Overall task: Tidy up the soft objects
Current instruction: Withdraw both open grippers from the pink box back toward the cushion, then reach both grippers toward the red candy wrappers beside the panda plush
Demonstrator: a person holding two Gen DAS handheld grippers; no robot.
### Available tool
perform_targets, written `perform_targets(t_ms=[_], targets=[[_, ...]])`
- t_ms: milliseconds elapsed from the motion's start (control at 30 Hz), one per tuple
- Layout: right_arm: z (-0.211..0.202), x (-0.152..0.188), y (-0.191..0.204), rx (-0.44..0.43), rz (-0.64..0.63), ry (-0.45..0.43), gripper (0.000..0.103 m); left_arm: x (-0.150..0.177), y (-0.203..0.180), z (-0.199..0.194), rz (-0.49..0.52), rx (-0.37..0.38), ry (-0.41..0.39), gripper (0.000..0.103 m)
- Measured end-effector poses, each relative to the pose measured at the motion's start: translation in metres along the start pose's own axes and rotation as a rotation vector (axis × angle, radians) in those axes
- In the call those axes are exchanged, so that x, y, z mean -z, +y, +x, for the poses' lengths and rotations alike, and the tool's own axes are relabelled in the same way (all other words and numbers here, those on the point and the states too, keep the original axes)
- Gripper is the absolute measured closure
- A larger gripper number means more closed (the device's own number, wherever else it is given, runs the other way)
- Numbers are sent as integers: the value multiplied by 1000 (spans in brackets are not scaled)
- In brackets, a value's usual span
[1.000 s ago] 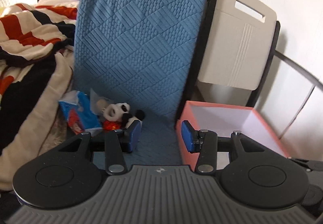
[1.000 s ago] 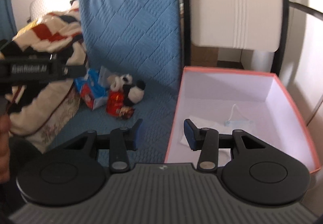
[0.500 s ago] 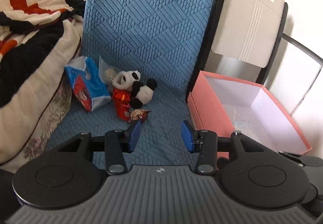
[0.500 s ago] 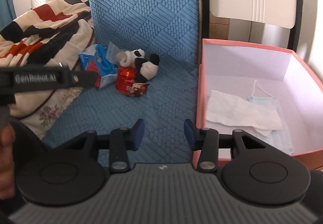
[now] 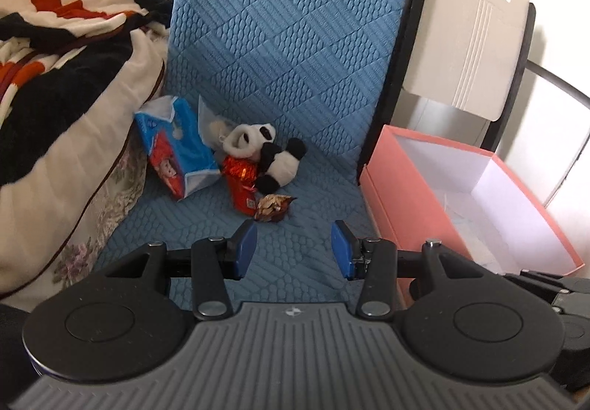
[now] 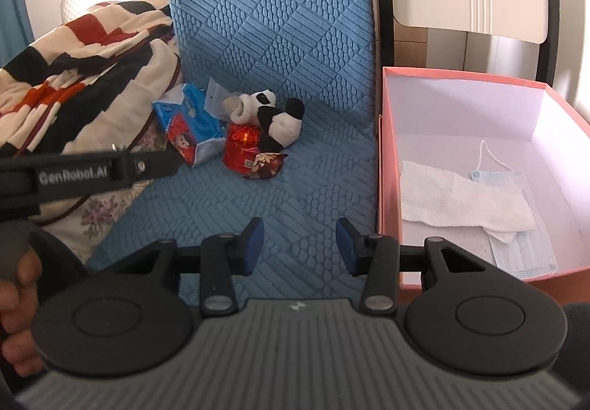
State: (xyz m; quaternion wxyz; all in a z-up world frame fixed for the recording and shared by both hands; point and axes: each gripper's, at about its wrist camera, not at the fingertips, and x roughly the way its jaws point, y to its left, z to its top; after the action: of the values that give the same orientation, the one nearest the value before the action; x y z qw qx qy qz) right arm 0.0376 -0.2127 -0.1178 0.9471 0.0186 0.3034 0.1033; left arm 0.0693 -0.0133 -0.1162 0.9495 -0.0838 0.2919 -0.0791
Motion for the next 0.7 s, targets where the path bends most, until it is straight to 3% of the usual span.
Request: perform_targets(t_ms=[200,700], targets=[[4,1,5,2,-12,8,57,0,7,7,-10,-25,-1,52],[25,-6,13,-71,-24,35,57,3,21,37,-47,15,63,52]])
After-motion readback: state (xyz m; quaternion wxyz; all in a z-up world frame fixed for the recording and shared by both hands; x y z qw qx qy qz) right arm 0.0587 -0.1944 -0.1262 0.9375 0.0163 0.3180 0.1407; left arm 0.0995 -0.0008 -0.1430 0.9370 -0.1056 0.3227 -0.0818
